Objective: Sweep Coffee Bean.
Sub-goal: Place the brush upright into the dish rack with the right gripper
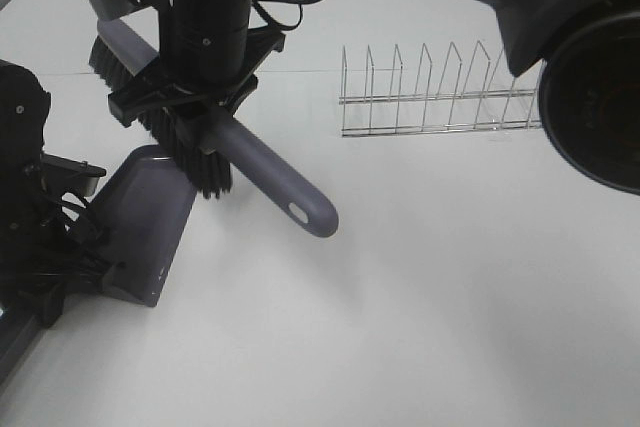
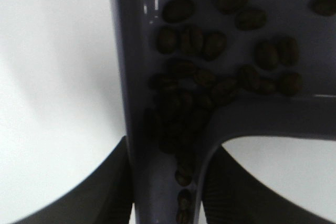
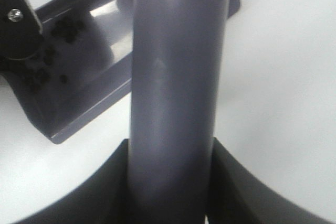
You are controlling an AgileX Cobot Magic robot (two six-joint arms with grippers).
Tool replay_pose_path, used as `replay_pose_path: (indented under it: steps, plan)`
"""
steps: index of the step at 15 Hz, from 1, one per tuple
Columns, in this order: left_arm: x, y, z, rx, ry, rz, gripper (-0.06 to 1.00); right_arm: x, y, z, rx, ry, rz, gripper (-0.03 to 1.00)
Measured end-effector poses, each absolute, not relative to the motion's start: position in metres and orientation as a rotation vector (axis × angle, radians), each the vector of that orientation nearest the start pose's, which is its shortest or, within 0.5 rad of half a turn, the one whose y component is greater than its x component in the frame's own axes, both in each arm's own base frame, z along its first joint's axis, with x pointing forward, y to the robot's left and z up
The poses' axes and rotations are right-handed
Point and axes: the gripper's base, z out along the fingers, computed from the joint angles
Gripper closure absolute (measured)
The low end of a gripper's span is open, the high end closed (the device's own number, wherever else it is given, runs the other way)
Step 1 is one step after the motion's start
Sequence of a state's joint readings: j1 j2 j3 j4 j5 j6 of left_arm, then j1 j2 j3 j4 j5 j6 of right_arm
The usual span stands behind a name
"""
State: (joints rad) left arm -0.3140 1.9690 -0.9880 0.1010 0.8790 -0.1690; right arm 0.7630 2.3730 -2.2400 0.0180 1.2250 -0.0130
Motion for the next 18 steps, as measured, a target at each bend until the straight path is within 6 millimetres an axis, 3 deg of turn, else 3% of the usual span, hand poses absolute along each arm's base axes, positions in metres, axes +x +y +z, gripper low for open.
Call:
replay_pose_path:
  steps: [2, 5, 8, 11, 12, 14, 18]
  plan:
    - [0.289, -0.087, 0.098, 0.356, 3.293, 0.19, 0.61, 0.374, 0.336, 0.24, -1.028, 2.613, 0.138, 0.68]
    - [0.289, -0.088, 0.098, 0.335, 3.298, 0.169, 0.61, 0.395, 0.293, 0.27, -0.835, 2.641, 0.222, 0.68]
    - [0.288, -0.089, 0.097, 0.319, 3.301, 0.152, 0.61, 0.386, 0.256, 0.303, -0.748, 2.649, 0.246, 0.68]
    - [0.288, -0.09, 0.097, 0.304, 3.303, 0.138, 0.61, 0.361, 0.235, 0.308, -0.768, 2.69, 0.16, 0.68]
    - [0.288, -0.09, 0.097, 0.295, 3.305, 0.128, 0.61, 0.341, 0.216, 0.298, -0.8, 2.746, 0.05, 0.68]
    - [0.289, -0.091, 0.097, 0.285, 3.298, 0.115, 0.61, 0.321, 0.196, 0.288, -0.794, 2.798, -0.068, 0.68]
    - [0.291, -0.094, 0.097, 0.238, 3.276, 0.058, 0.61, 0.295, 0.17, 0.276, -0.706, 2.866, -0.217, 0.68]
